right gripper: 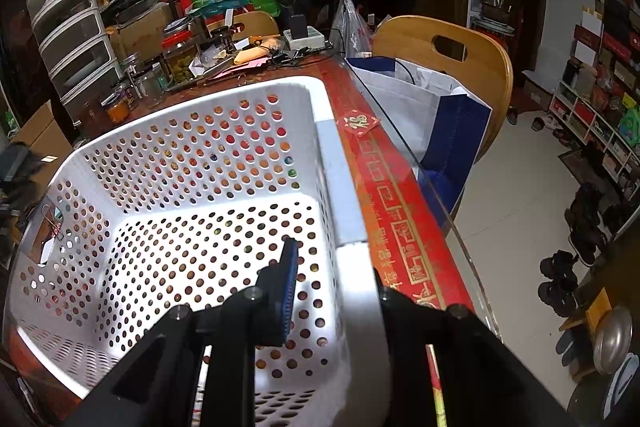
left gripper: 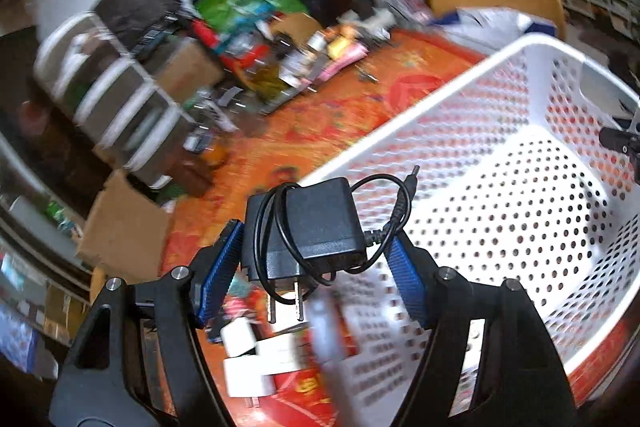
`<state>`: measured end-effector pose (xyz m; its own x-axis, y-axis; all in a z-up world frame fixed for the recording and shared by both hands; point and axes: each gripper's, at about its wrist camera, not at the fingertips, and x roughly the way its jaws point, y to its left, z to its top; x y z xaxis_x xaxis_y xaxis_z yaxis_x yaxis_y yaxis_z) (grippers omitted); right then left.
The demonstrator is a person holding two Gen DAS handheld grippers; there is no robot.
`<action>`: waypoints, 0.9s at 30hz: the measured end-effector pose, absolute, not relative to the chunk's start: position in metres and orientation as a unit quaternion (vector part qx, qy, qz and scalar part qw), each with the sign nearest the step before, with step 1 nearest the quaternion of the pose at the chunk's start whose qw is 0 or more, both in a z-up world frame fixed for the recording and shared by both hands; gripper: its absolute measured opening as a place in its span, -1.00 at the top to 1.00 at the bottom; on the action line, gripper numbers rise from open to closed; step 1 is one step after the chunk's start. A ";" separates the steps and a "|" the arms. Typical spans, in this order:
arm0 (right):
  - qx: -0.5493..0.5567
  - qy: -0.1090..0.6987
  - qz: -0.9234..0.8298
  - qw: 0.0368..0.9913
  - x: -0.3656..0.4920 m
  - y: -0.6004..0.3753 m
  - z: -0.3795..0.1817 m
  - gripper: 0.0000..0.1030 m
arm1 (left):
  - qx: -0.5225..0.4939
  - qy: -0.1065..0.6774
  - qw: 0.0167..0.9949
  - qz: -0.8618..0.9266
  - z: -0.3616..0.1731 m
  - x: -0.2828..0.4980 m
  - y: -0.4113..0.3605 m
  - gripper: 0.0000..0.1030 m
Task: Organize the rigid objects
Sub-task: 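Carry the black adapter into the white basket and open the left gripper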
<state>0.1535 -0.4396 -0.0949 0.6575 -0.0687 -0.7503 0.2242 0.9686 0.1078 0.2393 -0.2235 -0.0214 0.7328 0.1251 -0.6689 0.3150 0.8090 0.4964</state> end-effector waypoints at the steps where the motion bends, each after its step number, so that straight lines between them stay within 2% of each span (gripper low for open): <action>1: 0.096 0.406 -0.080 0.905 0.153 -0.439 -0.095 0.63 | 0.309 0.376 0.871 -0.061 -0.030 0.244 -0.232 -0.33; 8: 0.098 0.406 -0.077 0.906 0.152 -0.440 -0.096 0.63 | 0.371 0.452 0.805 -0.098 -0.085 0.255 -0.266 -0.34; 14: 0.098 0.408 -0.078 0.905 0.152 -0.440 -0.096 0.63 | 0.367 0.475 0.791 -0.118 -0.094 0.259 -0.266 -0.39; 15: 0.097 0.409 -0.078 0.904 0.152 -0.440 -0.096 0.63 | 0.370 0.464 0.796 -0.118 -0.091 0.259 -0.263 -0.57; 16: 0.095 0.411 -0.079 0.903 0.152 -0.440 -0.096 0.63 | 0.365 0.455 0.803 -0.124 -0.087 0.257 -0.259 -0.65; 19: 0.088 0.415 -0.084 0.902 0.153 -0.438 -0.095 0.64 | 0.317 0.434 0.832 -0.136 -0.058 0.252 -0.235 -0.68; 22: 0.084 0.418 -0.089 0.900 0.154 -0.437 -0.095 0.66 | 0.237 0.403 0.872 -0.143 -0.007 0.243 -0.185 -0.71; 24: 0.082 0.419 -0.091 0.900 0.154 -0.437 -0.095 0.66 | 0.198 0.377 0.896 -0.124 0.020 0.245 -0.142 -1.00; 27: 0.082 0.419 -0.092 0.900 0.154 -0.437 -0.095 0.66 | 0.169 0.376 0.909 -0.063 0.028 0.270 -0.076 -1.00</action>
